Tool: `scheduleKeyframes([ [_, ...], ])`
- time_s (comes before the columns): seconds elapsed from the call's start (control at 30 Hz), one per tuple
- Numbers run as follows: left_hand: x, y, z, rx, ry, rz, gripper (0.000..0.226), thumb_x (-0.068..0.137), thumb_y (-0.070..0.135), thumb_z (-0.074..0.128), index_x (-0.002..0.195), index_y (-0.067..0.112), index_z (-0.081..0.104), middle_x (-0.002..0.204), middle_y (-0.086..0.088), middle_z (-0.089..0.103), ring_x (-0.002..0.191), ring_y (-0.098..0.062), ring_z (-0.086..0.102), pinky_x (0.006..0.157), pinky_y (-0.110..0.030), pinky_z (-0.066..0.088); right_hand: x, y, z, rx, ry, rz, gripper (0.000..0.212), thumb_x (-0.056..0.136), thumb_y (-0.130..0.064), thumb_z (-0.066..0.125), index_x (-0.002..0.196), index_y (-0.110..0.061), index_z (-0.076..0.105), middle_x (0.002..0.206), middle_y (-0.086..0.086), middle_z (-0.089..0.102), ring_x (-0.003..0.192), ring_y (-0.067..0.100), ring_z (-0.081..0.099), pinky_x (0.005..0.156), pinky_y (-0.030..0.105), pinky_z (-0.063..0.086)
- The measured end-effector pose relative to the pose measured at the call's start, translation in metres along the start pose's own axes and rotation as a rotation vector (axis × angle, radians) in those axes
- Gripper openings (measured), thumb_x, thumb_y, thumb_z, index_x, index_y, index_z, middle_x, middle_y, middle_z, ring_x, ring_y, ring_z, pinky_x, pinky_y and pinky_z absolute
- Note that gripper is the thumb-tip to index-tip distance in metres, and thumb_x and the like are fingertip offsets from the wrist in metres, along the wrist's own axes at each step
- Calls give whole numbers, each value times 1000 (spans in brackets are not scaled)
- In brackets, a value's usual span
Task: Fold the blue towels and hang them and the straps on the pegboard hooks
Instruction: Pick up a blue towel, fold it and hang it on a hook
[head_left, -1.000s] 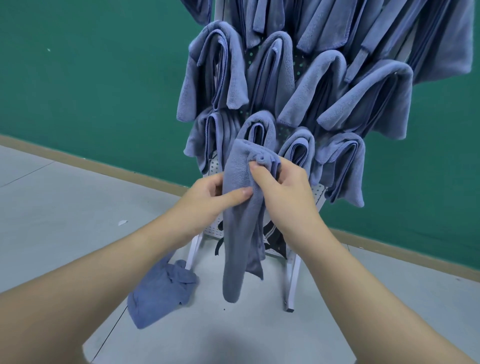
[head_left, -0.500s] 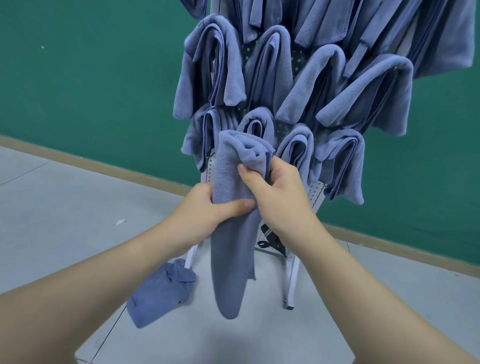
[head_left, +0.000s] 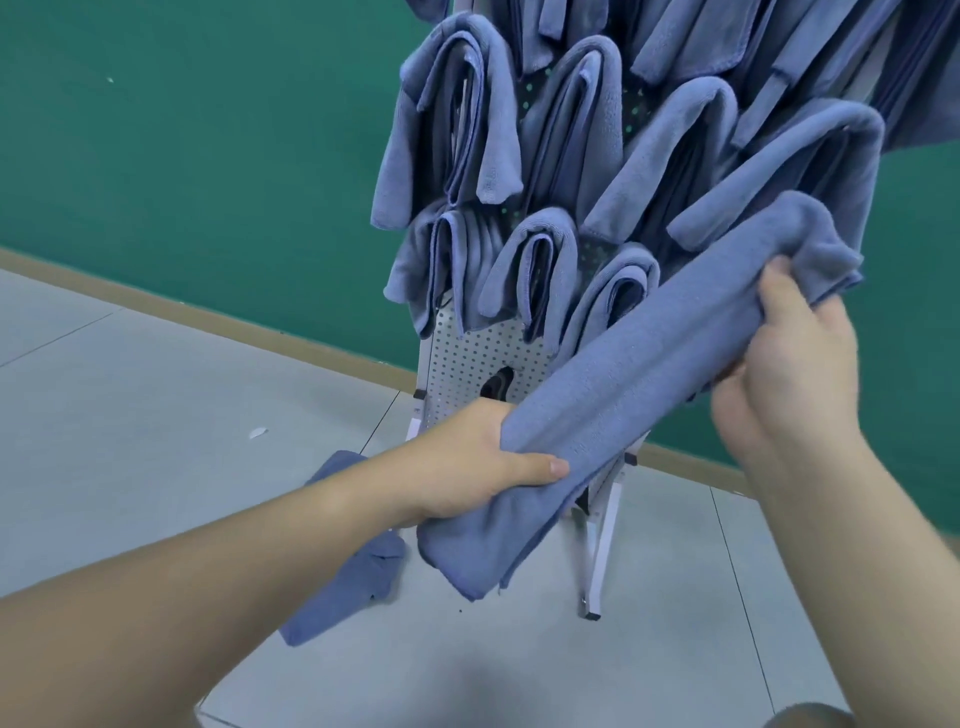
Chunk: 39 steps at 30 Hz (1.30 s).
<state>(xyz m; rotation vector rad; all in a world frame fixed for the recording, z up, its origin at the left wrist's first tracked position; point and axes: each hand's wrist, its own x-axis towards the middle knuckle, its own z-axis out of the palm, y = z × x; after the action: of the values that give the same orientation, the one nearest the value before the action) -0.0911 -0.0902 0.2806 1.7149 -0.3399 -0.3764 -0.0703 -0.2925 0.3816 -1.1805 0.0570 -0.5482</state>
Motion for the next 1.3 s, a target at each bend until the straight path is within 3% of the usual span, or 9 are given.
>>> scheduleKeyframes([
  [0.17, 8, -5, -8, 24, -76, -85, 53, 75, 42, 80, 113, 6, 70, 107, -16, 77, 105, -40, 72, 100, -59, 54, 2, 18, -8, -212, 14, 65, 11, 102, -37, 58, 104, -32, 67, 115, -2, 76, 110, 17, 72, 101, 56, 56],
  [0.37, 17, -3, -20, -97, -47, -132, 25, 95, 15, 72, 120, 14, 69, 111, -3, 78, 97, -16, 74, 84, -30, 58, 2, 27, -20, -174, -201, 479, 27, 98, -33, 68, 120, -17, 69, 113, 2, 79, 104, 17, 75, 94, 42, 59],
  [0.5, 20, 1, -26, -81, -80, -142, 41, 81, 25, 79, 119, 14, 70, 115, -5, 77, 101, -21, 74, 91, -36, 58, 3, 30, -36, -199, -284, 654, 35, 95, -26, 70, 127, -13, 66, 120, 8, 76, 109, 24, 73, 86, 41, 59],
  [0.67, 22, 3, -24, 2, -278, -232, 49, 78, 20, 84, 123, 11, 67, 117, -8, 77, 101, -22, 74, 86, -35, 60, 10, 25, -50, -94, -156, 545, 35, 100, -25, 65, 131, -9, 64, 121, 6, 76, 117, 23, 70, 102, 46, 55],
  [0.77, 25, 1, -21, -10, -325, -242, 44, 81, 14, 84, 121, 5, 68, 119, -14, 75, 105, -26, 72, 91, -36, 59, 14, 14, -57, -58, -81, 442, 28, 101, -22, 63, 126, -8, 65, 115, 5, 78, 110, 19, 73, 92, 36, 60],
  [0.83, 29, 0, -21, -40, -306, -225, 41, 82, 22, 86, 115, 3, 71, 118, -22, 73, 102, -34, 68, 91, -43, 54, 18, 6, -63, -32, -35, 375, 26, 101, -21, 64, 123, -8, 66, 113, 4, 78, 106, 17, 75, 80, 32, 62],
  [0.97, 37, -1, -22, -61, -256, -175, 27, 81, 23, 83, 100, 6, 74, 89, -13, 74, 71, -23, 67, 58, -28, 58, 24, 0, -75, -61, 9, 280, 26, 100, -20, 65, 123, -9, 67, 114, 2, 78, 106, 17, 75, 73, 32, 62],
  [1.13, 42, -11, -15, 21, -321, -189, 46, 87, 23, 81, 128, 9, 65, 124, -7, 74, 116, -25, 70, 96, -30, 57, 21, 8, -81, -79, -16, 312, 29, 100, -21, 65, 125, -6, 64, 115, 6, 78, 107, 20, 75, 75, 36, 64],
  [1.3, 53, -15, 4, 4, -258, -76, 56, 83, 27, 74, 137, 21, 58, 132, 4, 70, 128, -10, 62, 114, -32, 41, 1, 31, -71, -285, -294, 442, 27, 102, -19, 63, 128, -11, 66, 115, 3, 78, 107, 22, 75, 94, 52, 59],
])
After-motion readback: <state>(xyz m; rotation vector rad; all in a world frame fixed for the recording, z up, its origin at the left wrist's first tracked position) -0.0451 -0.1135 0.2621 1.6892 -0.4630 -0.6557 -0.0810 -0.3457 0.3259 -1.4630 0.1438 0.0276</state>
